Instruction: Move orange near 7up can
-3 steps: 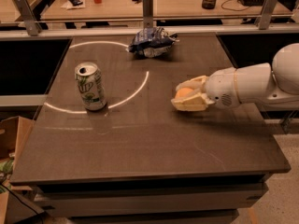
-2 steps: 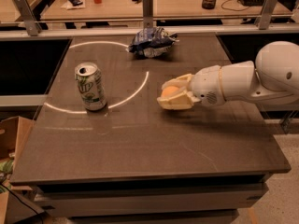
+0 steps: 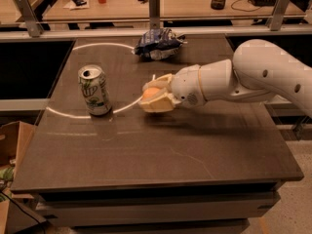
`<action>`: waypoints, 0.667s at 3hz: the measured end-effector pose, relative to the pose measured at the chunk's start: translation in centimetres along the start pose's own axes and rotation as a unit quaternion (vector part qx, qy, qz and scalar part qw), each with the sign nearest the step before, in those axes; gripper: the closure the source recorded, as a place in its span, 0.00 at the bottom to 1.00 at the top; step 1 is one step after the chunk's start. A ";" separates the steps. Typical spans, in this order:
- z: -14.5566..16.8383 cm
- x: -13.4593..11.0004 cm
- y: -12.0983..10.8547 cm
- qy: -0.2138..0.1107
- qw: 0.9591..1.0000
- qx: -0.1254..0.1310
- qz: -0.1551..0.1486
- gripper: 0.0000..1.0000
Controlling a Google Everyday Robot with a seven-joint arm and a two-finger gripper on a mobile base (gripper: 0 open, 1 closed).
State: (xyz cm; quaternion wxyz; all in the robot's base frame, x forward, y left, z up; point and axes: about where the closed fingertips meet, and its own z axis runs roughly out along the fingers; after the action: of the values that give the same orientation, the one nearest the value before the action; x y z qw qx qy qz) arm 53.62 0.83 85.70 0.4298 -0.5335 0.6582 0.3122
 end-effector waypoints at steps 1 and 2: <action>2.6 -0.8 0.9 -0.005 1.000 -0.013 -0.009 1.00; 5.0 -1.1 1.8 -0.003 1.000 -0.024 -0.015 1.00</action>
Offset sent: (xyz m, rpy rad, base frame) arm -0.0074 0.0791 -0.0240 -0.0041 -0.0056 0.0782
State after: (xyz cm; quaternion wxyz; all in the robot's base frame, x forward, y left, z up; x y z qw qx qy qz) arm 53.09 6.11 84.41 0.4236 -0.5527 0.6409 0.3231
